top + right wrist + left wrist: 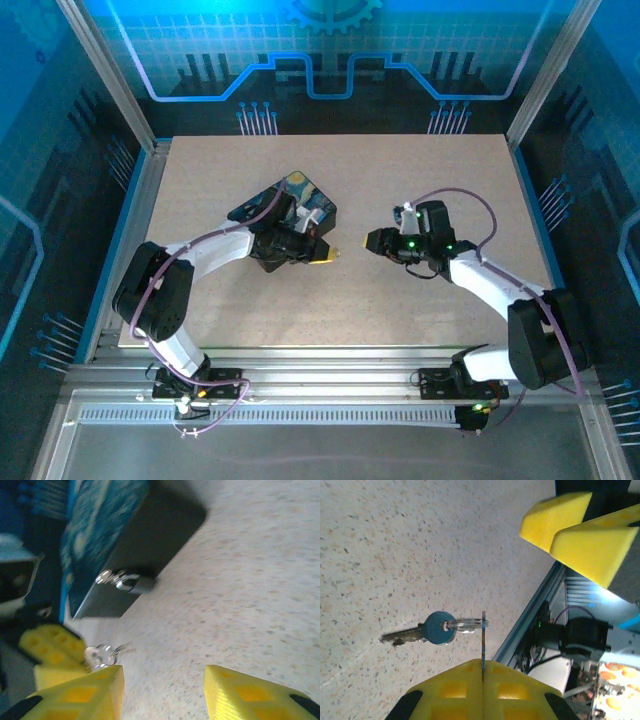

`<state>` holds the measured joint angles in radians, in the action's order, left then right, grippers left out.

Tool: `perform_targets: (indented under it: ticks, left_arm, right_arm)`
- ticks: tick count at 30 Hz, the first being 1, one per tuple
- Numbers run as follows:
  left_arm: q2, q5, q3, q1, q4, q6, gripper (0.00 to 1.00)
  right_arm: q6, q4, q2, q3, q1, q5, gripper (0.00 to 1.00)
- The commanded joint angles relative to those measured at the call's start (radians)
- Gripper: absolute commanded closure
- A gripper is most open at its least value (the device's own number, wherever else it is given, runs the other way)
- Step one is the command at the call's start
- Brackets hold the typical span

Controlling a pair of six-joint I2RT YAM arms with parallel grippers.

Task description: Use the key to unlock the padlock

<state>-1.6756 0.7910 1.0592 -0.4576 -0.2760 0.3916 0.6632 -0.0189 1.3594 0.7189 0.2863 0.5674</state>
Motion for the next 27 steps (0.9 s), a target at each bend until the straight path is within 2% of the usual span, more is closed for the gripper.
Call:
perform_targets:
  ticks: [1, 4, 8, 16, 27]
  left_arm:
    - [-0.014, 0.085, 0.064, 0.004, -0.144, -0.160, 1.00]
    - [-0.033, 0.099, 0.101, 0.004, -0.196, -0.196, 1.00]
    - [-0.031, 0.130, 0.110, 0.005, -0.206, -0.216, 1.00]
    - [-0.013, 0.152, 0.110, 0.004, -0.213, -0.233, 1.00]
    - [-0.006, 0.196, 0.105, 0.031, -0.190, -0.236, 1.00]
  right_arm:
    - [-0.253, 0.037, 0.025, 0.051, -0.010, 0.317, 0.54]
    - [-0.306, 0.021, 0.056, 0.089, 0.003, 0.384, 0.53]
    - [-0.374, -0.037, 0.114, 0.153, 0.023, 0.401, 0.55]
    - [-0.367, 0.016, 0.222, 0.209, 0.066, 0.454, 0.63]
    - [-0.362, 0.050, 0.284, 0.206, 0.080, 0.516, 0.72]
